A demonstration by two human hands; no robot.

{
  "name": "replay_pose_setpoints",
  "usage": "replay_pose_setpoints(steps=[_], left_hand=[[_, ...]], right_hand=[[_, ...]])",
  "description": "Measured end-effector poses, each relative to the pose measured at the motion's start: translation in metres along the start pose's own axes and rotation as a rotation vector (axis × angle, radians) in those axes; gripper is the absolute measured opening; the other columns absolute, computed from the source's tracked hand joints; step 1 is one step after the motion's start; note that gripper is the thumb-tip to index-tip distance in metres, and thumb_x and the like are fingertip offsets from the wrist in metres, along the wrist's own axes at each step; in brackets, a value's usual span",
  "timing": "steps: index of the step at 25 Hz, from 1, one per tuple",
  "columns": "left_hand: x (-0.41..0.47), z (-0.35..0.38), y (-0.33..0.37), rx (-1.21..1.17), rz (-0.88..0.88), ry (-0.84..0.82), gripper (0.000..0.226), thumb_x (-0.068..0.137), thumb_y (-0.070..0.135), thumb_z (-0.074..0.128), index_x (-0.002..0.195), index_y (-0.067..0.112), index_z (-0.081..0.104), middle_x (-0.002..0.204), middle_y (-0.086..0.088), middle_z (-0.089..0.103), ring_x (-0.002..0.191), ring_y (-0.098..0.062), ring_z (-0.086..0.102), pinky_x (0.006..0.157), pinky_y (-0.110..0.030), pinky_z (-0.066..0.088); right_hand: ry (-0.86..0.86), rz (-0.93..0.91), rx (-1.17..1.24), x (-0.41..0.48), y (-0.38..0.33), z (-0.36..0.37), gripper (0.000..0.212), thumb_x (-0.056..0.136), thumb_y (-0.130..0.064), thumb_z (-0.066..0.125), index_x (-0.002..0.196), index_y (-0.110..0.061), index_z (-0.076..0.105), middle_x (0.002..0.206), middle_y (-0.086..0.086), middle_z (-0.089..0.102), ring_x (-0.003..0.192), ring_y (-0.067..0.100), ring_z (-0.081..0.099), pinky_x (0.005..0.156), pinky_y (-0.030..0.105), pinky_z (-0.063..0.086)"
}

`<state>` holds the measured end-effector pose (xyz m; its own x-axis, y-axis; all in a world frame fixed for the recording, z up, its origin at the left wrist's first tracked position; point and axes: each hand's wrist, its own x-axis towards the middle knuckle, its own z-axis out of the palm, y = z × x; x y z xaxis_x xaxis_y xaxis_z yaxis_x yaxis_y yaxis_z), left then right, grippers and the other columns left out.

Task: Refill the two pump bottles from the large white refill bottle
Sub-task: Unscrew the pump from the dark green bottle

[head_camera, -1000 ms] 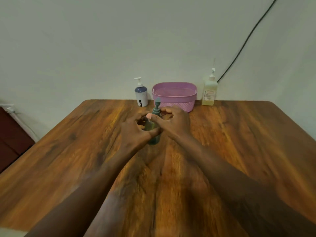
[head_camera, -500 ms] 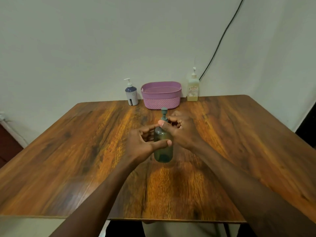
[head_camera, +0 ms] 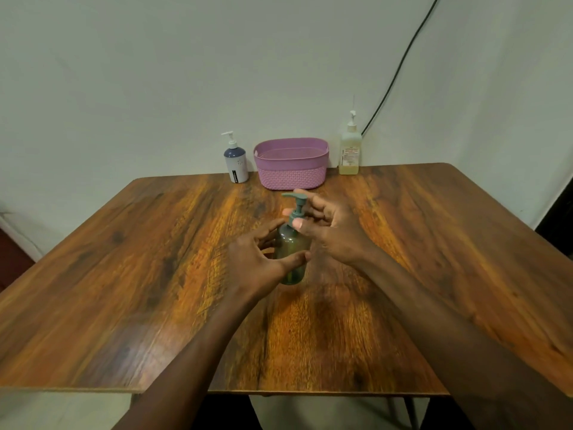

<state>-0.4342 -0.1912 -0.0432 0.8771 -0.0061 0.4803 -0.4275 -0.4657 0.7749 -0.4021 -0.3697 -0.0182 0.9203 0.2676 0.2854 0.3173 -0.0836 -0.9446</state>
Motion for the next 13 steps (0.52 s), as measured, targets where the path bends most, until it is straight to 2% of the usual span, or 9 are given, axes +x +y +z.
replay_pose_setpoints(steps=[2,3,5,6,7,9,10,11,13], left_hand=[[0.000,-0.001,-0.003,-0.013,-0.004,0.023,0.084,0.060,0.055,0.089,0.134,0.025,0.064,0.123,0.009,0.071,0.105,-0.001,0.068,0.081,-0.022,0.060],[-0.001,-0.001,-0.003,-0.016,-0.006,0.023,0.083,0.060,0.056,0.088,0.133,0.024,0.065,0.122,0.009,0.071,0.104,-0.001,0.068,0.080,-0.022,0.061],[-0.001,0.000,0.000,0.001,0.012,0.003,0.077,0.061,0.055,0.087,0.129,0.025,0.066,0.117,0.012,0.072,0.101,0.002,0.068,0.078,-0.020,0.060],[-0.001,0.001,0.001,0.016,0.027,-0.014,0.074,0.062,0.053,0.087,0.128,0.026,0.066,0.115,0.013,0.072,0.100,0.002,0.067,0.077,-0.018,0.059],[-0.001,0.002,0.002,0.025,0.034,-0.028,0.073,0.064,0.052,0.088,0.129,0.026,0.065,0.115,0.013,0.071,0.100,0.002,0.067,0.078,-0.017,0.058],[-0.002,0.003,-0.002,0.001,0.028,-0.034,0.077,0.065,0.047,0.090,0.134,0.026,0.062,0.120,0.013,0.070,0.105,0.001,0.067,0.081,-0.017,0.058],[-0.002,0.002,-0.004,-0.017,0.019,-0.028,0.080,0.065,0.046,0.090,0.136,0.025,0.061,0.124,0.011,0.069,0.108,-0.001,0.066,0.083,-0.019,0.058],[-0.002,0.001,-0.007,-0.026,0.009,-0.020,0.081,0.065,0.046,0.090,0.137,0.025,0.061,0.126,0.010,0.069,0.109,-0.002,0.066,0.085,-0.022,0.059],[-0.003,-0.002,-0.009,-0.028,-0.001,0.004,0.078,0.064,0.048,0.088,0.134,0.024,0.063,0.124,0.010,0.069,0.108,-0.003,0.066,0.084,-0.024,0.060]], right_hand=[[-0.021,0.058,-0.077,-0.002,-0.001,0.000,0.077,0.085,-0.029,0.080,0.152,-0.028,0.043,0.139,-0.007,0.062,0.128,0.010,0.058,0.099,0.033,0.053],[0.043,0.061,-0.182,-0.004,-0.003,0.003,0.074,0.081,-0.040,0.083,0.147,-0.029,0.050,0.134,-0.010,0.064,0.120,0.008,0.061,0.091,0.026,0.054],[0.240,-0.009,-0.382,-0.007,-0.005,0.009,0.056,0.072,-0.055,0.086,0.115,-0.025,0.068,0.107,-0.012,0.070,0.094,0.005,0.066,0.073,0.019,0.054],[0.291,-0.034,-0.437,-0.006,-0.006,0.011,0.047,0.071,-0.055,0.086,0.103,-0.024,0.070,0.096,-0.012,0.070,0.086,0.004,0.066,0.071,0.021,0.056],[0.282,-0.043,-0.446,-0.005,-0.007,0.012,0.040,0.075,-0.051,0.085,0.100,-0.023,0.072,0.093,-0.011,0.071,0.084,0.003,0.066,0.075,0.025,0.059],[0.111,0.029,-0.282,0.001,-0.008,0.007,0.029,0.086,-0.031,0.080,0.113,-0.022,0.074,0.108,-0.010,0.074,0.102,0.003,0.068,0.094,0.038,0.059],[-0.005,0.102,-0.155,0.002,-0.010,0.005,0.036,0.089,-0.024,0.077,0.124,-0.023,0.070,0.120,-0.010,0.071,0.115,0.005,0.065,0.102,0.043,0.055],[-0.084,0.158,-0.102,0.003,-0.011,0.004,0.048,0.090,-0.024,0.075,0.136,-0.025,0.062,0.132,-0.010,0.066,0.125,0.008,0.059,0.107,0.045,0.051],[-0.048,0.148,-0.261,0.002,-0.011,0.006,0.067,0.084,-0.041,0.080,0.144,-0.030,0.052,0.137,-0.012,0.058,0.125,0.007,0.055,0.103,0.039,0.051]])
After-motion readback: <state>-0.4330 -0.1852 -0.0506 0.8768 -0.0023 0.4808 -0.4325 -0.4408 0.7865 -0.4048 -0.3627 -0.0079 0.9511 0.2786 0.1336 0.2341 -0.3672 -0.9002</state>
